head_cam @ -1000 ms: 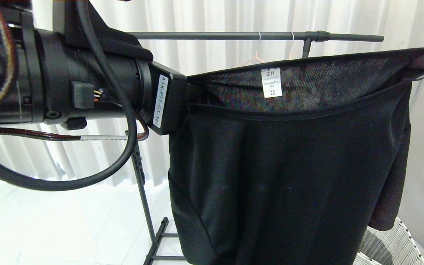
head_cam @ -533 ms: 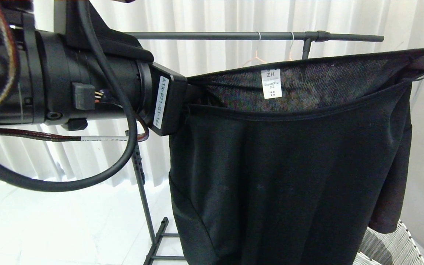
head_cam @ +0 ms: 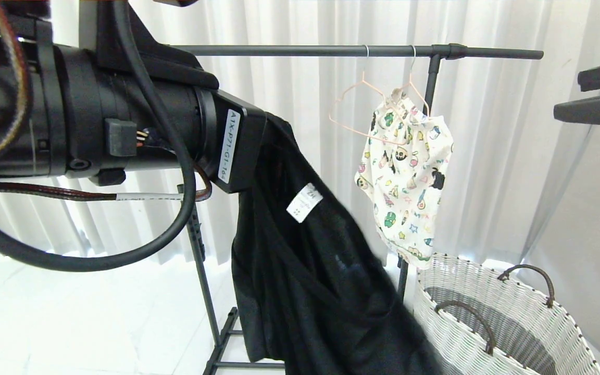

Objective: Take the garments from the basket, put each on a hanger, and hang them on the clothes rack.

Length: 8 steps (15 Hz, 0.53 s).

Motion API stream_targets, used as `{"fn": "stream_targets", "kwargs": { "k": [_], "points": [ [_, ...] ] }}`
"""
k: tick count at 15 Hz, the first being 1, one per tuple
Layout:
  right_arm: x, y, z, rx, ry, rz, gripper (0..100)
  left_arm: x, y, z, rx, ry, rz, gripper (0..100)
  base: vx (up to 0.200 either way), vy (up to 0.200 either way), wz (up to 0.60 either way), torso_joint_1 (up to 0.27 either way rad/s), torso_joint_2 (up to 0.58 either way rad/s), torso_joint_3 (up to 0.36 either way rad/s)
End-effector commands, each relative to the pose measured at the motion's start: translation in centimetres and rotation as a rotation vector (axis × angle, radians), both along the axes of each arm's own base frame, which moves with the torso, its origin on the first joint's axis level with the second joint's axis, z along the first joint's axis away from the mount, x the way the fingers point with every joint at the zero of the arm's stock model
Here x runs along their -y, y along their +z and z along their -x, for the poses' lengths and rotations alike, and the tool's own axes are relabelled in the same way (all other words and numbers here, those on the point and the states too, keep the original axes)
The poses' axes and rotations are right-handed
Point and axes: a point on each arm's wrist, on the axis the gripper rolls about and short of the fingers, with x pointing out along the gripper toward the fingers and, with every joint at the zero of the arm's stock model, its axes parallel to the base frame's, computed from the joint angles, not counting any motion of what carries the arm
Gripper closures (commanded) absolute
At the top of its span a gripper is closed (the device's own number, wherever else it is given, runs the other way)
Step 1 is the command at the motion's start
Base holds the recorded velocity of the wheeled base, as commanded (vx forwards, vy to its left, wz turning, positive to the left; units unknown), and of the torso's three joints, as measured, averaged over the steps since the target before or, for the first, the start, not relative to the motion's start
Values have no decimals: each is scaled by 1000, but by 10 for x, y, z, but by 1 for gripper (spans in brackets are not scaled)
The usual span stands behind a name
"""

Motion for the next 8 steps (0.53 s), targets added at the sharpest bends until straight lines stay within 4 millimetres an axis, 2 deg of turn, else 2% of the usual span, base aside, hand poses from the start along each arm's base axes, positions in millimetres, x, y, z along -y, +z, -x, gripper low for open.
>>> {"fn": "stream_targets", "kwargs": {
  "k": [1, 5, 8],
  "points": [
    [0, -2, 0, -5, 0, 4, 0, 0, -1, -1, -1, 1, -3, 100, 0, 0, 0, 0, 0, 0],
    [3, -3, 2, -7, -12, 7, 0, -1, -1, 0, 0, 3, -2, 100, 0, 0, 0, 0, 0, 0],
    [18, -23, 0, -118, -329, 202, 0, -19, -21, -3, -11, 149, -98, 100, 0, 0, 0, 0, 0, 0]
  ]
}}
